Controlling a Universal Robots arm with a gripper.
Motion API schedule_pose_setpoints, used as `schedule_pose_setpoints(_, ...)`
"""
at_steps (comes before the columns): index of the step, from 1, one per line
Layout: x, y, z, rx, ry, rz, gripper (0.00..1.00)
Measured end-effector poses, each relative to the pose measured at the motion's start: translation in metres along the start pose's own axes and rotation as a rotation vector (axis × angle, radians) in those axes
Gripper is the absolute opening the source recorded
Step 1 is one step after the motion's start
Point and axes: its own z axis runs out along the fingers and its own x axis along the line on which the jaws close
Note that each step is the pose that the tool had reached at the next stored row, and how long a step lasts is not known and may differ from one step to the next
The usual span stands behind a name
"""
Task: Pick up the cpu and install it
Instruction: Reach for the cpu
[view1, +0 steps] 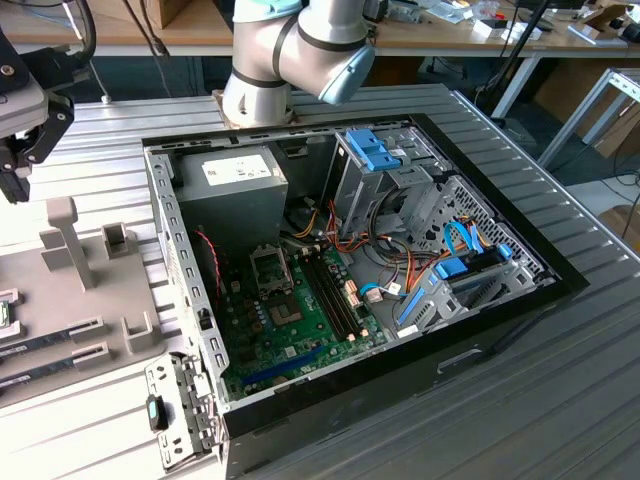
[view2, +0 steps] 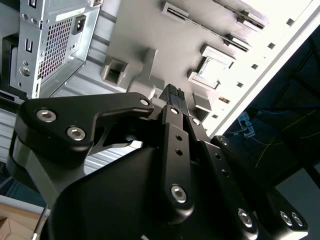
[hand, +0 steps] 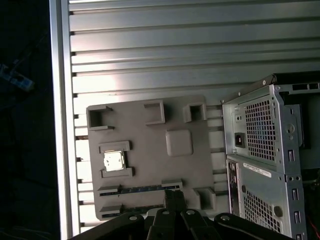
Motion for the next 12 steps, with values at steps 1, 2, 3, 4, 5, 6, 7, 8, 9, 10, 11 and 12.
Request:
schedule_pose_setpoints(1,0.0003,0.0000,0.0000,0.0000,0.0000,0.000,0.11)
schedule_pose_setpoints(2,0.0007,0.0000,0.0001,0.0000,0.0000,0.000,0.11)
schedule_pose_setpoints(3,0.0010,-0.0001,0.0001,0.0000,0.0000,0.000,0.11)
schedule_pose_setpoints(4,0.0014,-0.0001,0.0002,0.0000,0.0000,0.000,0.11)
schedule_pose_setpoints(5,0.0018,-0.0002,0.0003,0.0000,0.0000,0.000,0.11)
schedule_pose_setpoints(6,0.0023,-0.0002,0.0004,-0.0001,0.0000,0.000,0.11)
schedule_pose_setpoints(7,0.0027,-0.0002,0.0005,0.0000,0.0000,0.000,0.11)
schedule_pose_setpoints(8,0.0030,-0.0002,0.0005,0.0000,0.0000,0.000,0.11)
schedule_pose_setpoints(9,0.0034,-0.0003,0.0006,0.0000,0.0000,0.000,0.11)
schedule_pose_setpoints(10,0.0038,-0.0003,0.0007,0.0000,0.0000,0.000,0.11)
schedule_pose_setpoints(11,0.0043,-0.0003,0.0008,0.0000,0.0001,0.000,0.11)
schedule_pose_setpoints(12,0.0046,-0.0004,0.0008,0.0000,0.0001,0.000,0.11)
